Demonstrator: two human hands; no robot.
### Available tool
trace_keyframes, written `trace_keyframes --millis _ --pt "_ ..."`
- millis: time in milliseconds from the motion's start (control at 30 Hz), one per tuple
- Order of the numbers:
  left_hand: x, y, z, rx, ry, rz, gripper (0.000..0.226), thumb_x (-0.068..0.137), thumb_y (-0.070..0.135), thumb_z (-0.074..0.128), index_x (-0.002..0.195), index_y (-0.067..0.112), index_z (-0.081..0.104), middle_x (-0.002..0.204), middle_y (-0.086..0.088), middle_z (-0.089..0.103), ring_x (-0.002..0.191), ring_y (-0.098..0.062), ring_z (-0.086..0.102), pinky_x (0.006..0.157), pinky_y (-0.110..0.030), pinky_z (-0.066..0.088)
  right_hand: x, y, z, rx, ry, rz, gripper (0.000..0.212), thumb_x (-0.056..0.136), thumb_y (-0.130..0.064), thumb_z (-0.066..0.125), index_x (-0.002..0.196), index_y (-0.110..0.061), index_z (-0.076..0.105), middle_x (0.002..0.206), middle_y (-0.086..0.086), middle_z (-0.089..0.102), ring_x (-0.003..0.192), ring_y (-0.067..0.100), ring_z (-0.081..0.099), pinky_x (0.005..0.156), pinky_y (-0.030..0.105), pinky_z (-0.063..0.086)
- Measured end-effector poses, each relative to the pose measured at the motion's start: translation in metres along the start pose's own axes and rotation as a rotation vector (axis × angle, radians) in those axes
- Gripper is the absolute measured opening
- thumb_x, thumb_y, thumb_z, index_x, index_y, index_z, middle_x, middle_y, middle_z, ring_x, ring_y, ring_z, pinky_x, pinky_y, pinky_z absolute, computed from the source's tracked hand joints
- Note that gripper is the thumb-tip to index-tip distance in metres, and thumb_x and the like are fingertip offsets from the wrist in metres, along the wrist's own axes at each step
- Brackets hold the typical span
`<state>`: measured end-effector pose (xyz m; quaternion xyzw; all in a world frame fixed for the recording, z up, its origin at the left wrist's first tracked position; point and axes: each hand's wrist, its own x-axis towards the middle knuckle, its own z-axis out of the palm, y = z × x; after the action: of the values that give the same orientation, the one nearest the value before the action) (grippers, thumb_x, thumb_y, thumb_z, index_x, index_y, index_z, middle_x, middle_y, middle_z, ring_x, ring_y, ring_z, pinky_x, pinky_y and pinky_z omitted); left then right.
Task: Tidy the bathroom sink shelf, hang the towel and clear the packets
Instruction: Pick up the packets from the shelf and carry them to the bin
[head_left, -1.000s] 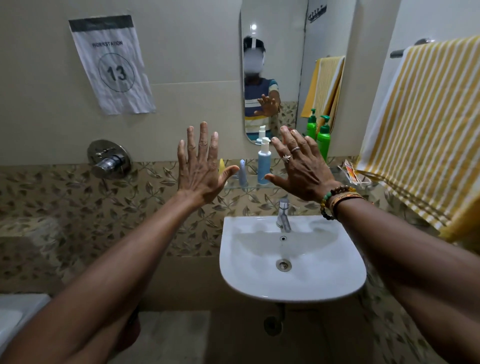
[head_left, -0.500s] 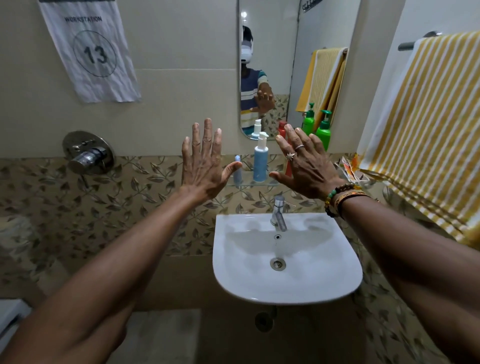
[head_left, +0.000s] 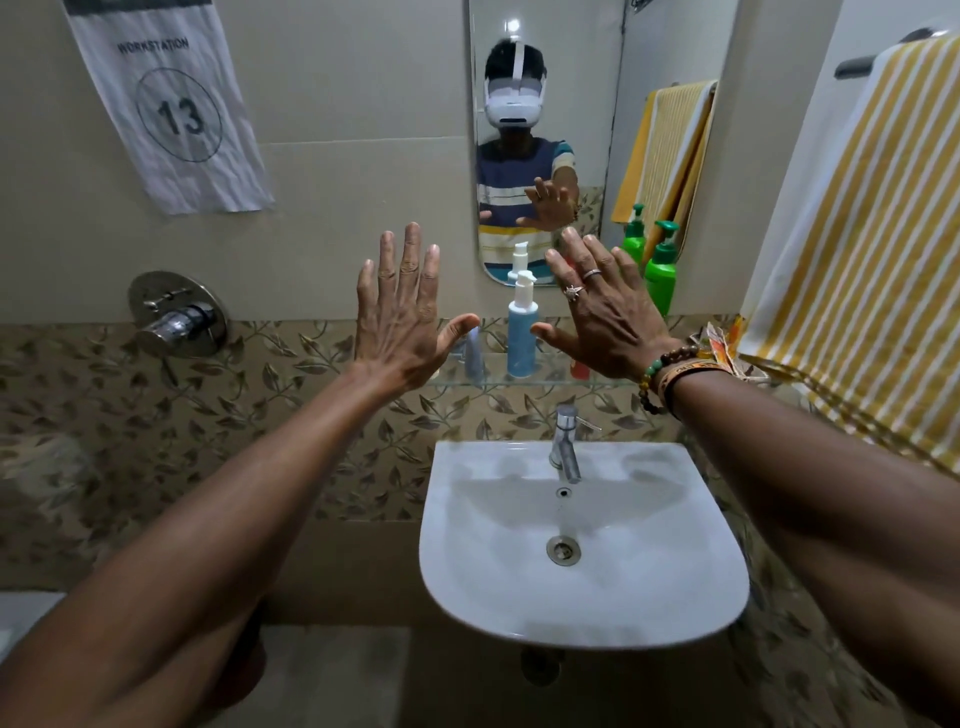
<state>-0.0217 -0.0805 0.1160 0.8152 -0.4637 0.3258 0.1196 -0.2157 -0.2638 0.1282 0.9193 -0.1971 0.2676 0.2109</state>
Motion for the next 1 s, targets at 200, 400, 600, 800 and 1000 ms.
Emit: trace_keyframes --millis 200,400,600,800,1000 --pt "0.005 0.0 0.018 0.025 -0.035 0.005 0.098 0.088 0.078 0.017 0.159 0.011 0.007 0.166 -0.016 -0.01 0.153 -0.036 -0.01 0.121 -0.055 0.0 -0.001 0.007 0.027 0.005 -0.012 -0.027 0.087 0.093 -0.067 0.04 0.157 -0.013 0.018 0.165 0.017 0.011 0.151 0.036 0.016 0.121 0.052 0.017" --pt "0.018 -0.005 0.035 0.014 -0.019 0.032 0.096 0.09 0.076 0.025 0.159 0.011 0.007 0.166 -0.016 -0.009 0.153 -0.036 -0.01 0.121 -0.055 0.001 0.005 0.012 0.039 -0.008 -0.045 0.016 0.087 0.092 -0.067 0.04 0.157 -0.014 0.017 0.166 0.015 0.007 0.152 0.035 0.013 0.122 0.052 0.017" --pt "0.032 -0.024 0.041 -0.001 -0.024 0.04 0.098 0.087 0.077 0.015 0.159 0.011 0.007 0.166 -0.015 -0.011 0.153 -0.036 -0.011 0.121 -0.055 0.001 0.025 0.003 0.035 -0.028 -0.028 0.024 0.087 0.093 -0.067 0.042 0.157 -0.013 0.019 0.165 0.016 0.009 0.151 0.035 0.014 0.122 0.051 0.015" --pt "0.049 -0.05 0.046 -0.043 -0.024 -0.001 0.097 0.088 0.077 0.016 0.159 0.011 0.006 0.166 -0.015 -0.012 0.152 -0.036 -0.011 0.121 -0.055 0.002 0.048 -0.011 0.034 -0.06 0.026 0.039 0.086 0.094 -0.067 0.042 0.157 -0.013 0.02 0.164 0.015 0.014 0.15 0.034 0.019 0.121 0.051 0.019" --pt "0.05 -0.058 0.057 -0.047 -0.029 0.015 0.097 0.088 0.077 0.019 0.159 0.011 0.008 0.166 -0.016 -0.011 0.152 -0.037 -0.01 0.12 -0.055 0.002 0.051 -0.013 0.05 -0.078 -0.011 0.019 0.086 0.093 -0.068 0.041 0.156 -0.012 0.023 0.164 0.016 0.016 0.149 0.035 0.021 0.12 0.049 0.017"
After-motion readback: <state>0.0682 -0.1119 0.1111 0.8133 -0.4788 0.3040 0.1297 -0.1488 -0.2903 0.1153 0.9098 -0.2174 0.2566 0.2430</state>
